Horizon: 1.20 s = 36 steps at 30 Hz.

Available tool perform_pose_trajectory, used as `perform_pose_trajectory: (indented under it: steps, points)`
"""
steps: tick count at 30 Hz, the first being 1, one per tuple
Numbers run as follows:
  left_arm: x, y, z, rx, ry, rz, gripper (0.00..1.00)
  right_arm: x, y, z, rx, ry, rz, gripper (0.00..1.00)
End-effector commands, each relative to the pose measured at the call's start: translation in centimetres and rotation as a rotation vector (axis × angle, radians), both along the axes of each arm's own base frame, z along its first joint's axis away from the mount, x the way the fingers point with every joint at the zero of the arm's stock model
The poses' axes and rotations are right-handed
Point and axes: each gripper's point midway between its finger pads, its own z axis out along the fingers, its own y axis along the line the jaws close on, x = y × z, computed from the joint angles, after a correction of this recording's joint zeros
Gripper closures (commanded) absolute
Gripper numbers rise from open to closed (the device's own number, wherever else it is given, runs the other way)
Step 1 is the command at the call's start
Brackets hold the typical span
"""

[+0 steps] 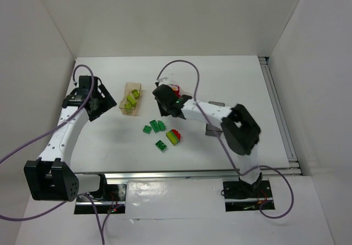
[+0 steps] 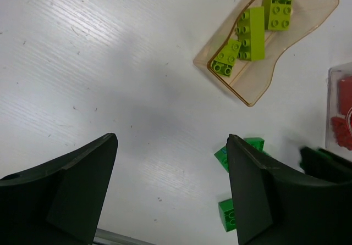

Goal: Sort the legos into containers by color

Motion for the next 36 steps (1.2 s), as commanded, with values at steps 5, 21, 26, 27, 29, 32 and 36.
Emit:
perform_pose_trajectory:
  steps: [5,21,26,27,29,32,36]
  points:
    - [0.6,-2.7,-0.9,0.018,0.009,-0.113,0.12,-1.9,-13.4,12.4,0.164,-0.255,-0.333,0.79]
    - [1.7,-6.5,-2.2,0.06,0.078,-0.215,0.11,-1.6,-26.2,5.5,0.028,-0.128,-0.588,0.26]
    - [1.9,-6.7,-1.9,0.068,0.077,-0.219,0.11,-1.7,-24.7,7.4,0.062,-0.147,-0.539,0.2]
    - [1.9,-6.7,-1.9,0.068,0.077,-0.219,0.11,-2.3,-23.4,8.4,0.084,-0.166,-0.503,0.25]
    - [1.9,-6.8,-1.9,0.077,0.076,-0.222,0.11,-3.0,-21.0,9.5,0.117,-0.183,-0.411,0.34]
    - [2.0,-6.5,-1.6,0.091,0.073,-0.201,0.11,-4.9,-15.1,10.4,0.158,-0.174,-0.204,0.3]
    - [2.0,-6.3,-1.7,0.099,0.083,-0.196,0.11,-6.6,-9.8,8.0,0.1,-0.102,-0.024,0.18]
